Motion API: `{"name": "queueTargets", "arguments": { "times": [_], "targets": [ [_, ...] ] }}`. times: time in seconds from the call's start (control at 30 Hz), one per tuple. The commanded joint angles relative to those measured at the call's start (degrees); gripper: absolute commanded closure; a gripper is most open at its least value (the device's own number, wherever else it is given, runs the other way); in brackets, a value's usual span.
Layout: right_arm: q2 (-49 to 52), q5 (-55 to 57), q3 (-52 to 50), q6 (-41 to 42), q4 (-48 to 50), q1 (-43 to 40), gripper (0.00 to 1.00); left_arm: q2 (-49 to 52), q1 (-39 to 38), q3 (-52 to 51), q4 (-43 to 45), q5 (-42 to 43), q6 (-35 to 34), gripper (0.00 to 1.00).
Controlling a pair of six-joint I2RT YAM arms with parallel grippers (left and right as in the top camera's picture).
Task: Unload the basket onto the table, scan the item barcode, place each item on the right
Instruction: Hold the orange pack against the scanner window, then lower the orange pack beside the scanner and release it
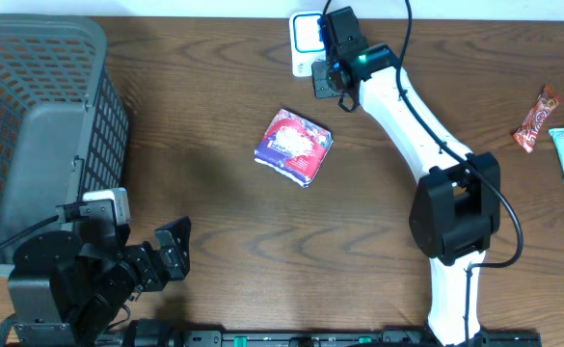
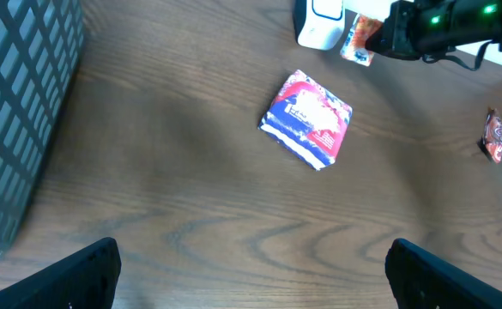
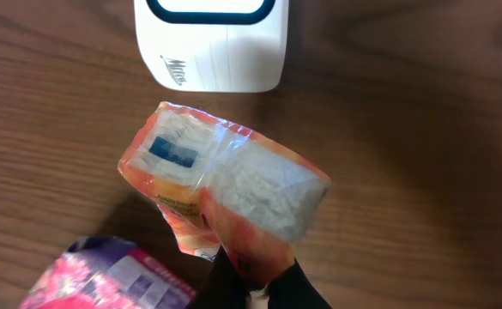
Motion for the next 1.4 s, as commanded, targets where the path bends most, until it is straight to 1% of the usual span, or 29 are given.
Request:
{"name": "queueTargets", "arguments": {
  "times": [0.0, 0.1, 0.43, 0.57, 0.77, 0.93, 1.0, 1.1, 1.37],
  "targets": [
    [-4.52, -1.44, 0.39, 4.02, -0.87, -0.04, 0.99, 0.02, 0.24, 0.79, 0.02, 0.83, 0.09, 0.02],
    [-4.57, -3.1, 0.39, 4.42, -1.55, -0.04, 0.99, 0.02, 0.24, 0.79, 0.02, 0.83, 0.09, 0.02],
    [-4.57, -3.17, 0.37, 5.22, -1.97, -0.04, 0.98, 0.02, 0.24, 0.79, 0.02, 0.83, 0.09, 0.02],
    [-4.57, -7.28, 0.37, 14.16, -3.32, -1.01, 0.98, 0.02, 0.24, 0.79, 0.02, 0.83, 0.09, 0.02],
    [-4.57, -18.18, 0.37, 21.55, -4.02, -3.52, 0.99, 0.02, 0.24, 0.79, 0.02, 0.83, 0.09, 0.02],
    [-4.57, -26.82, 0.37, 32.26, -4.07, -5.7, 0.98, 0.02, 0.24, 0.79, 0.02, 0.83, 0.11, 0.02],
    [-4.57, -29.11, 0.37, 34.82, -4.04, -6.34, 0.98, 0.02, 0.24, 0.79, 0.02, 0.83, 0.09, 0.02],
    [-4.57, -30.12, 0.37, 36.85, -4.13, -6.82, 0.98, 0.02, 0.24, 0.79, 0.02, 0.83, 0.09, 0.02],
    [-4.57, -30.08, 0.37, 36.74, -4.96, -6.56, 0.94, 0.02, 0.24, 0.79, 0.02, 0.83, 0.09, 0.02]
  ]
}}
